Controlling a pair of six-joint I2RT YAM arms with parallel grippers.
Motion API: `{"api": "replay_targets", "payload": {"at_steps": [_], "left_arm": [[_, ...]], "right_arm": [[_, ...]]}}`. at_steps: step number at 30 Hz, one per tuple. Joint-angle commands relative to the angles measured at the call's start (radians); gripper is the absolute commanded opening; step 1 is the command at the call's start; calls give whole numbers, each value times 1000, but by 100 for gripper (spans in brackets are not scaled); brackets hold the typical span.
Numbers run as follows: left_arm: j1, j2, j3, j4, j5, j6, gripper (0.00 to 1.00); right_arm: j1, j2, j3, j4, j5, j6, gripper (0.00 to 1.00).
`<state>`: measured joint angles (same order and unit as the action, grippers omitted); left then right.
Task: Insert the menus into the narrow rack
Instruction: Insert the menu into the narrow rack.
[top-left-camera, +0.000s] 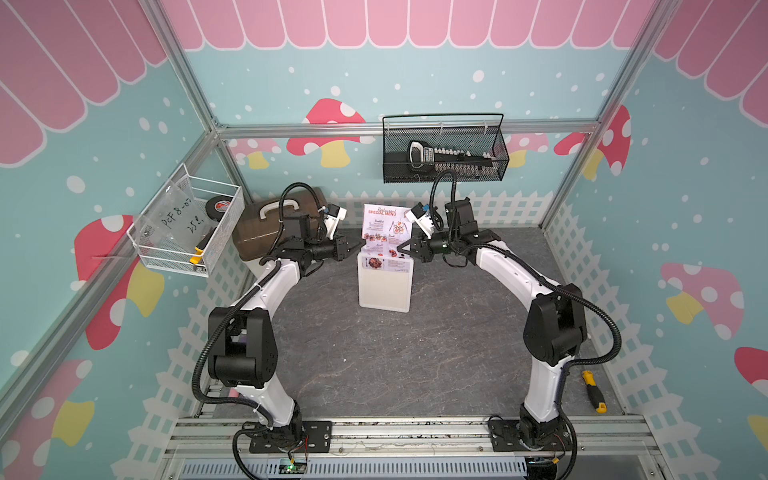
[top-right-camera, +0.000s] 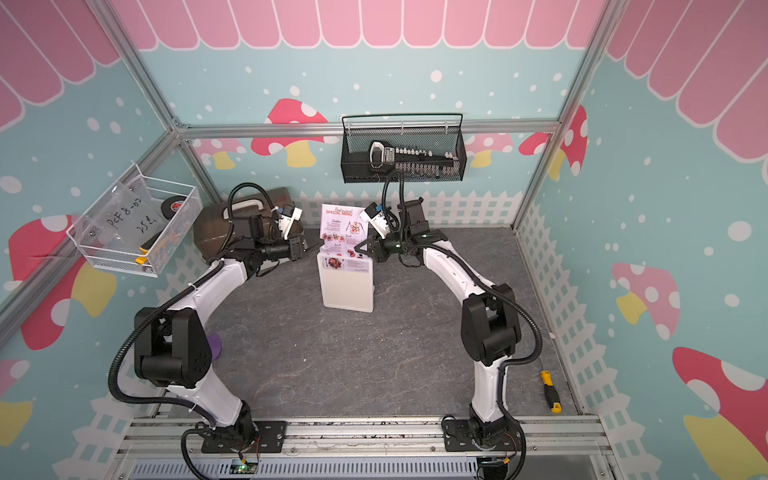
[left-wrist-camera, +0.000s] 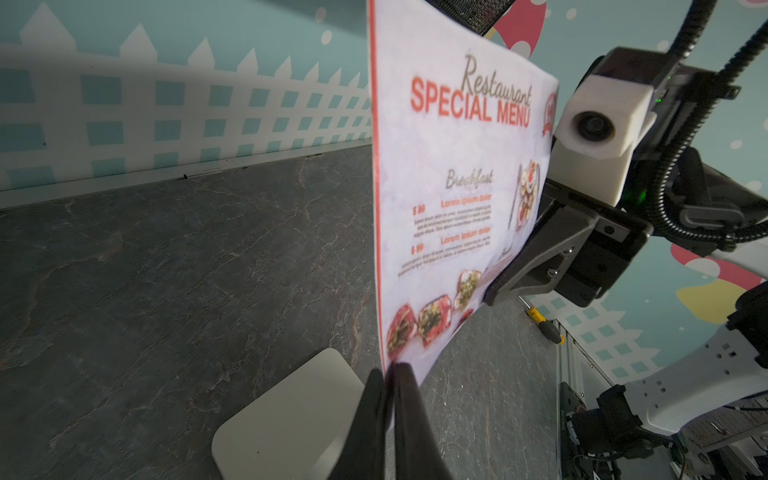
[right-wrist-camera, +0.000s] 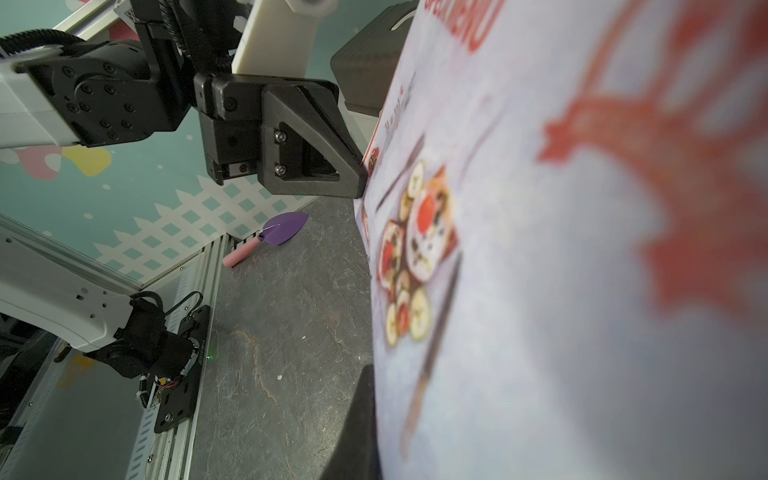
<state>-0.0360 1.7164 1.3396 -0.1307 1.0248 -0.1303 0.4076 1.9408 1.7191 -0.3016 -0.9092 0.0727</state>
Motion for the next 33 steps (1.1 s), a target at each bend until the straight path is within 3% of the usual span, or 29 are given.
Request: {"api": "replay_targets", "payload": {"at_steps": [1,4,10,15,20,33], "left_arm": [[9,-23,16,-26,1,33,7],[10,-27,12,-29,-7,41,8],[9,-29,9,-26,9,36,19],[9,-36,0,-20,16,34,28],[9,-36,-1,-17,27,31,29],[9,-58,-15,0,-4,18,29]], "right_arm": [[10,10,-9,5,-16,-17,7],[9,2,-25,4,-10,-25,6],[10,-6,-35,7,1,-31,6],[10,-9,-38,7,11,-31,15],[10,-14,-42,9,27,-29,24],[0,-33,-70,40,70,-4,24]]}}
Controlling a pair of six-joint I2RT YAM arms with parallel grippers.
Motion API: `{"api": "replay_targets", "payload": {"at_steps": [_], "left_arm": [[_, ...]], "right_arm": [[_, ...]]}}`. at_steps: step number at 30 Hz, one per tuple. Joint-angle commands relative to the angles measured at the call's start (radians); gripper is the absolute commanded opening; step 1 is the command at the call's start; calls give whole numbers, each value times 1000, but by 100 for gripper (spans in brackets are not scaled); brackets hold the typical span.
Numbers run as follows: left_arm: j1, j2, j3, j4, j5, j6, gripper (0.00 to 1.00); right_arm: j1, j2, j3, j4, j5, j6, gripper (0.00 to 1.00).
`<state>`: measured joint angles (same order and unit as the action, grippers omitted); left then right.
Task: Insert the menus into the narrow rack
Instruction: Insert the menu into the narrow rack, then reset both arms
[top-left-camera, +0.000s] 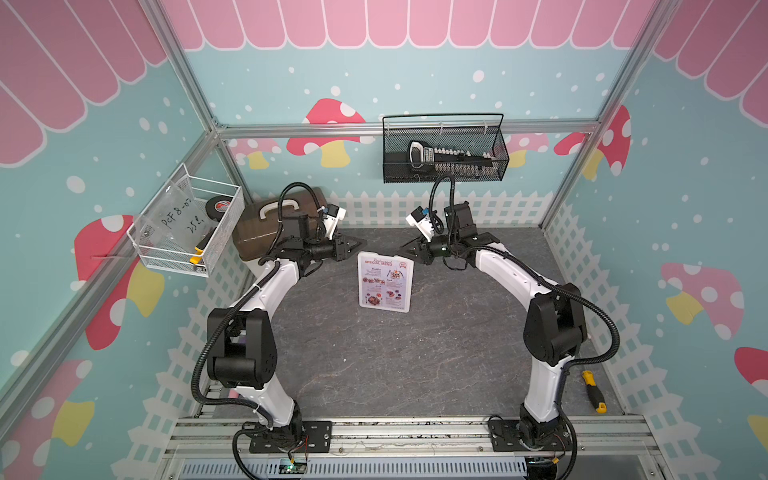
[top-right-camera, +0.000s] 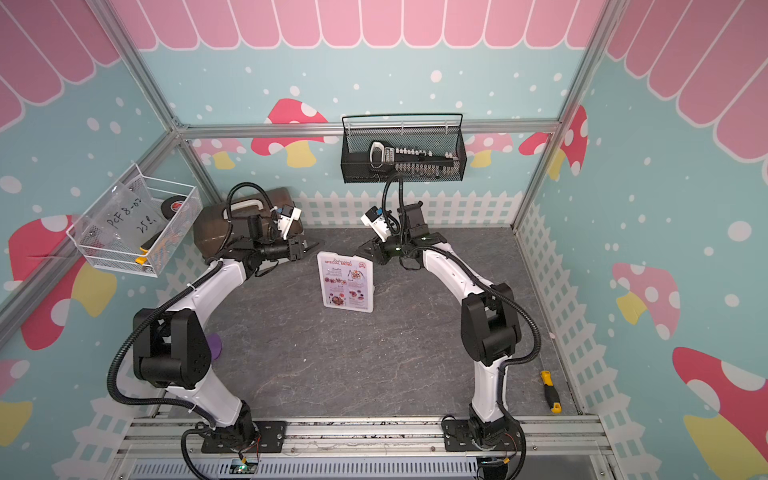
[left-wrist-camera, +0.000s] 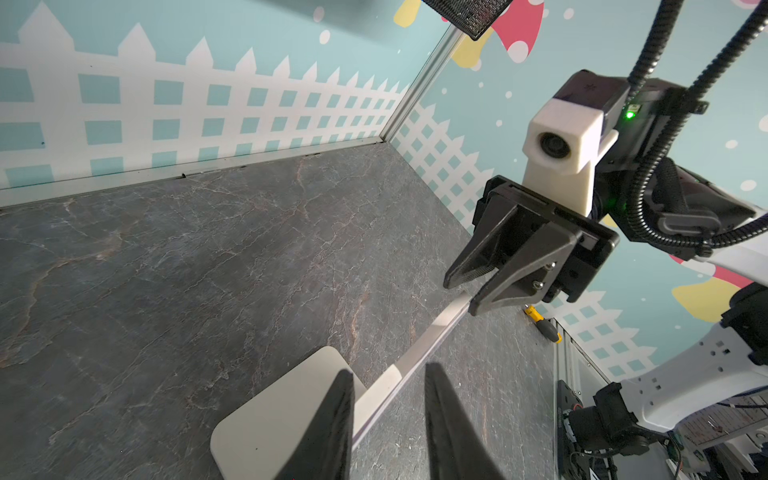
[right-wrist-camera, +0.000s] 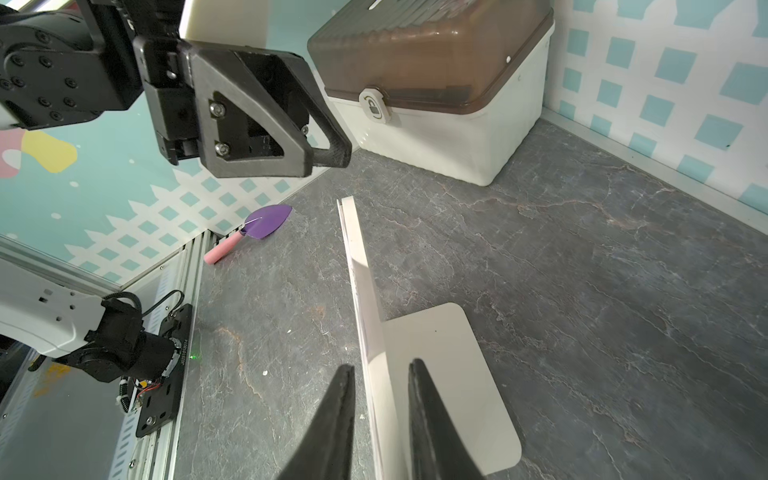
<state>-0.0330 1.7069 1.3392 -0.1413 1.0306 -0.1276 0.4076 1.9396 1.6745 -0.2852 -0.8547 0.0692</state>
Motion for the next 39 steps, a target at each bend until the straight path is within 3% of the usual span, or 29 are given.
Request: {"api": "replay_targets", "payload": {"at_steps": [1,10,16,22,26,27,28,31,39], "left_arm": [[6,-56,-23,23,-25,3,30],[5,-157,-84,32,-257,-36,36],[3,-276,-162,31,-481,-84,47],[-7,-428,-266,-15,-712,-111,62],[-13,-512,-336,-73,-903,-154,68],[-13,-522,-347,-84,-921,-158,98],[-13,-531,-354,-102,-942,-163,99],[-16,-547,-376,-147,-1028,-181,99],[-16,-536,-436,-104,-1172,-161,99]], "right_arm": [[-2,-60,-39,40,25,12,24],[-45,-159,-103,85,164,80,25],[-90,-294,-245,147,289,149,34],[-144,-486,-488,238,410,210,54],[-196,-629,-643,261,486,261,73],[-215,-658,-680,270,494,278,77],[-237,-693,-718,277,514,300,99],[-286,-792,-810,269,591,326,100],[-354,-969,-952,190,957,339,100]]}}
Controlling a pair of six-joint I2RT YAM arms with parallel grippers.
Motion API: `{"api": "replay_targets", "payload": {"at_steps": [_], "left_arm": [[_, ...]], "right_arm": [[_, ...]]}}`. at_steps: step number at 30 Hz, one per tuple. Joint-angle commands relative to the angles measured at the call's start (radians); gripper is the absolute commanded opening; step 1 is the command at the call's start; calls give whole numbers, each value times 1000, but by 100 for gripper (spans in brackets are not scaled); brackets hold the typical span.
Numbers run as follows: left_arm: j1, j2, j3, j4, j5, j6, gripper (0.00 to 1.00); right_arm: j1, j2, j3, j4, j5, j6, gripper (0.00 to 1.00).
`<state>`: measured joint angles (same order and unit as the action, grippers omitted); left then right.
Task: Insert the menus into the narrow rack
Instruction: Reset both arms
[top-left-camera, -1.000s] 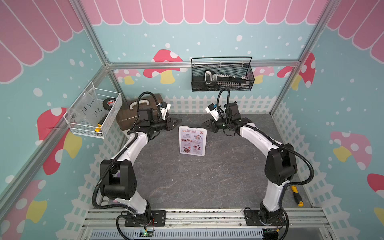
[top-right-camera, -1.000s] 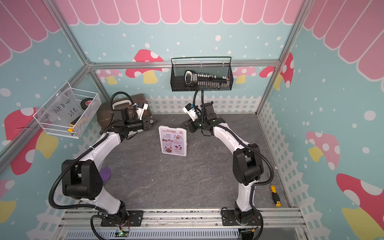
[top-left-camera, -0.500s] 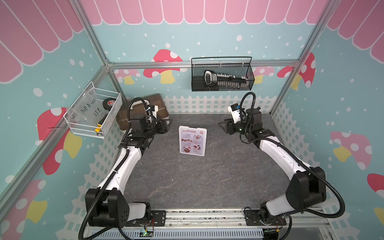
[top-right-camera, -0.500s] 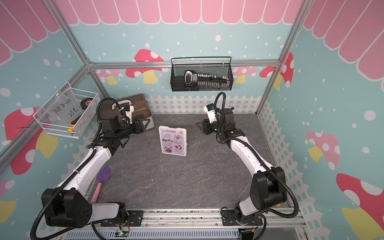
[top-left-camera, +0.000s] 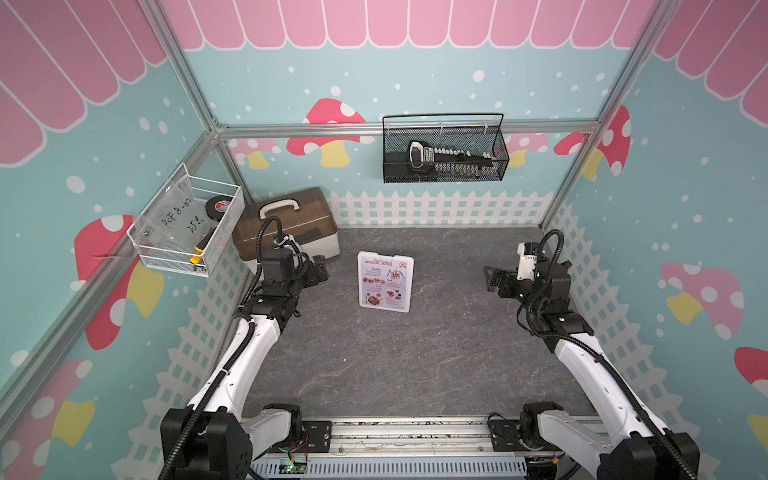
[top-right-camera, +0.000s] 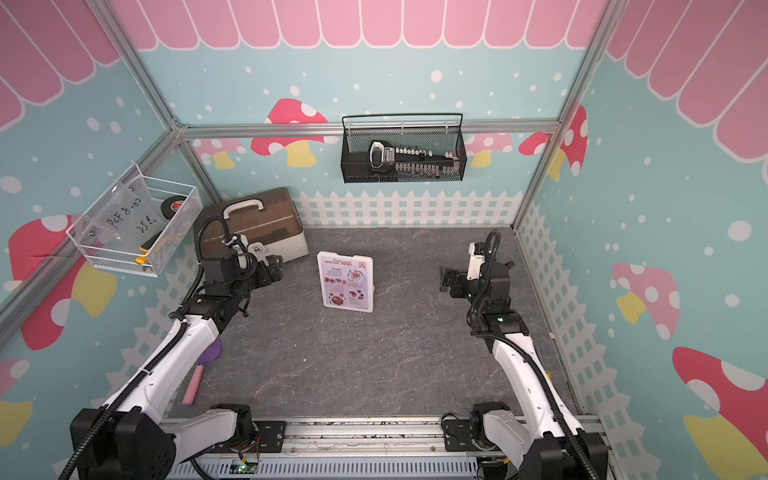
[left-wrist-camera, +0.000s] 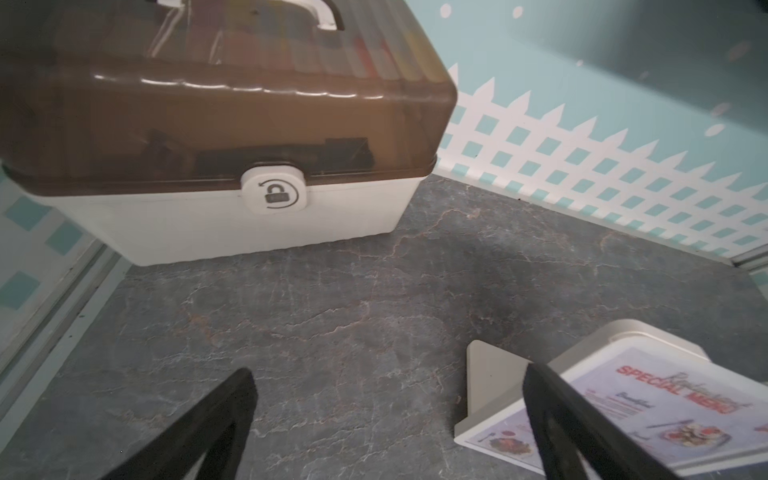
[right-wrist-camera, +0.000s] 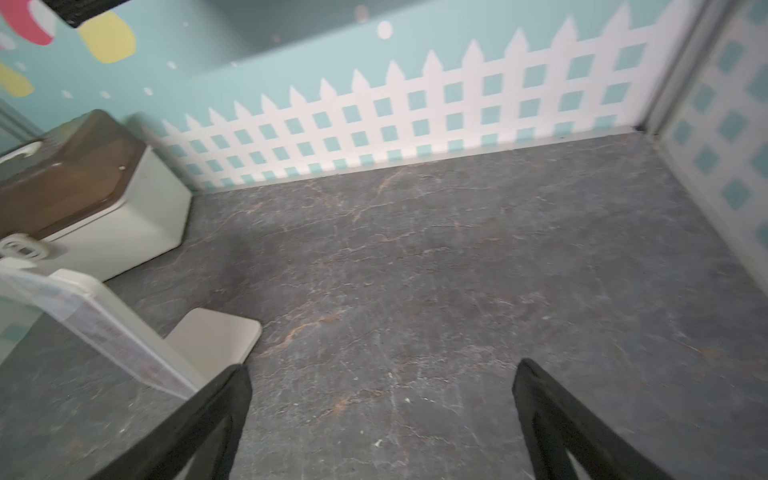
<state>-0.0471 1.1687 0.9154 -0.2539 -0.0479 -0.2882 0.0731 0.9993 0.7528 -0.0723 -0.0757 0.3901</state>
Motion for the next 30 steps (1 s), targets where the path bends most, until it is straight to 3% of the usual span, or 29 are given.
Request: {"api": "replay_targets", "payload": {"at_steps": [1,12,17,20,30], "left_arm": [[0,11,-27,31,-102,3,99],[40,133,-180,280,-193,-4,99],[63,160,-349,612,-182,69,99],[77,167,-392,694,-198,86,99],[111,220,-591,1112,-153,101,99]], "right_arm": [[-33,-31,-38,-24,195,12,100],[-53,17,-164,146,355,-95,100],[-53,37,-257,320,346,-159,100],[-53,32,-343,472,345,-215,100],[-101,191,-352,594,310,-244,100]]}}
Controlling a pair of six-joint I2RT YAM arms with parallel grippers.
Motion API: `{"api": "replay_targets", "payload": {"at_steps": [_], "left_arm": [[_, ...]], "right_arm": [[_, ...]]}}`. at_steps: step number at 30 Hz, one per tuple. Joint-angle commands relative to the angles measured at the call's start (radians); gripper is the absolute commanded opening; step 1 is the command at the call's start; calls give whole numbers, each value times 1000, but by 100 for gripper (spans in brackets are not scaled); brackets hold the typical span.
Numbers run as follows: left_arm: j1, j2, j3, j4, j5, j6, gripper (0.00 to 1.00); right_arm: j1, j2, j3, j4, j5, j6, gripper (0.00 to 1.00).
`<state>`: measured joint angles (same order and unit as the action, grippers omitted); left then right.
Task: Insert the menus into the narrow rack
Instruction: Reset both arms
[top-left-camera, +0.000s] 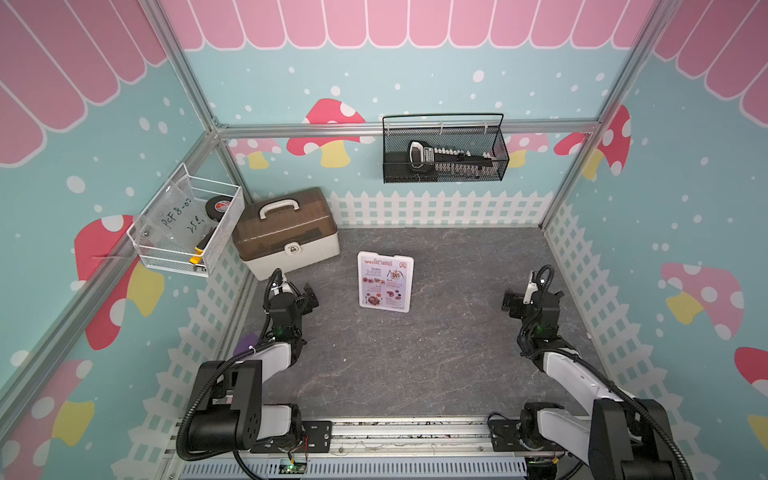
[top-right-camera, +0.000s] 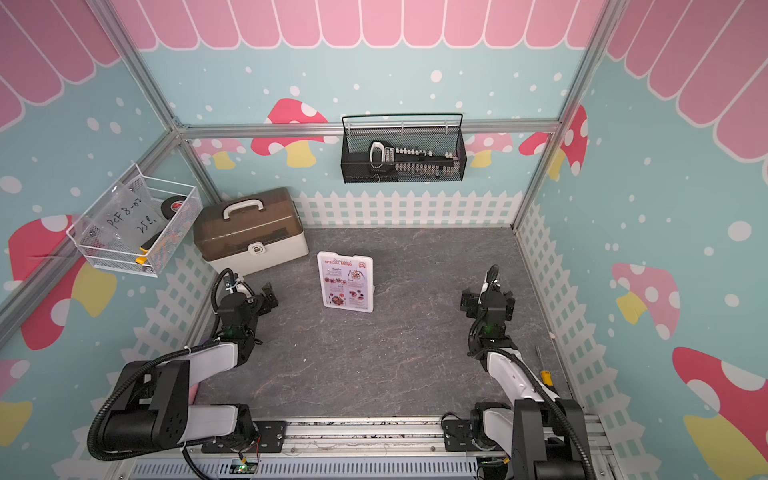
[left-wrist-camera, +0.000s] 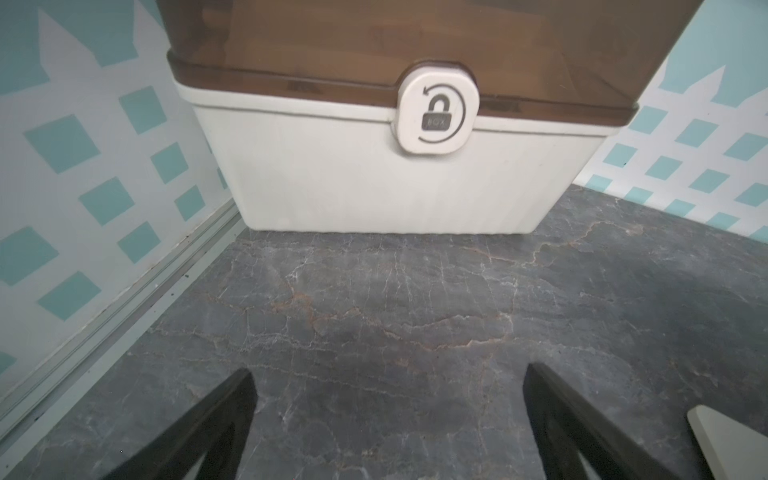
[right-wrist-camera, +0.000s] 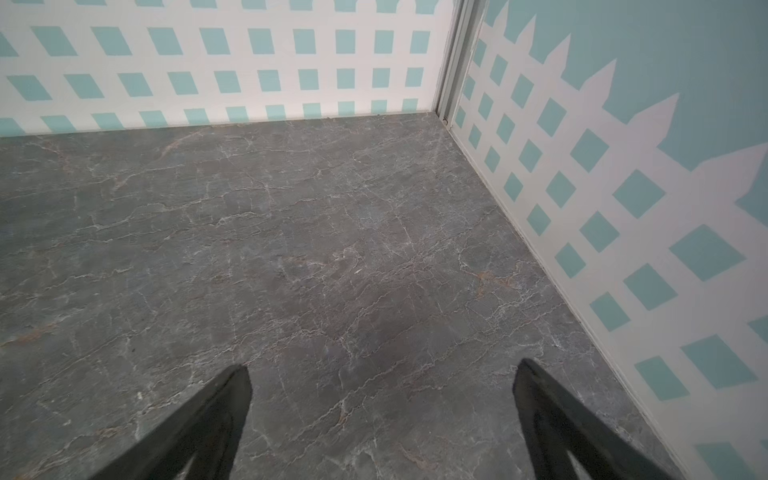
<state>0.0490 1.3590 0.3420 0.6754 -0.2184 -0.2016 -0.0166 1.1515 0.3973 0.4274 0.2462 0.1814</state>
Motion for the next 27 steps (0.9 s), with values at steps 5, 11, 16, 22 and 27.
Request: {"api": "replay_targets", "payload": {"at_steps": [5,11,16,22,27], "left_arm": [[17,62,-26,236,103,44,99],[16,161,-84,445,221,89,99],[-27,180,55,198,175,135,99],[-38,165,59,161,162,139,99],[-37,181,45,224,158,140,99]], "right_arm": [[-25,175,-45,342,-96,-70,100],[-29,381,-81,599,-222,-108,100],[-31,361,-88,561,-280,-141,100],[-29,377,-44,513,-285,-139,100],[-30,372,-45,507,-271,-136,100]]}}
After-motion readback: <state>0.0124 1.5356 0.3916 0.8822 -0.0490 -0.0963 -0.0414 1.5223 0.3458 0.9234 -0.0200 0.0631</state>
